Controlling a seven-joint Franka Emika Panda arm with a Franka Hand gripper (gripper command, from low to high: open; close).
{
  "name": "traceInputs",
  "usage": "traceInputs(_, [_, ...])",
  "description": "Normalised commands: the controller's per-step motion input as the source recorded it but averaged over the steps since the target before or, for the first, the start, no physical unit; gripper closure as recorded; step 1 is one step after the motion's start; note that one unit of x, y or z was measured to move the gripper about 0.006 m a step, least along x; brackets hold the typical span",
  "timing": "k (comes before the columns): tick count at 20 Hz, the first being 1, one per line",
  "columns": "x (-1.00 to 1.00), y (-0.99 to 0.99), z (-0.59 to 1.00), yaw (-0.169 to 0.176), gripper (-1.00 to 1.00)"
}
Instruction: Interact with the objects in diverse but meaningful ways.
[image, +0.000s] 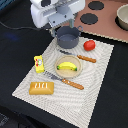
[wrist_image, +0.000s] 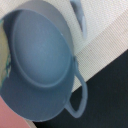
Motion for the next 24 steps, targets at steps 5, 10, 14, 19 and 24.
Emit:
traceInputs(5, [0.75, 0.21, 0.0, 0.063, -1.0])
traceInputs(10, [0.74, 0.19, 0.0, 0.093, -1.0])
traceInputs(14, [0.61, 0.28, -0.01, 0.144, -1.0])
traceInputs(19, [0.31, 0.18, -0.04, 0.254, -1.0])
traceInputs(24, [0.3, 0.14, 0.0, 0.214, -1.0])
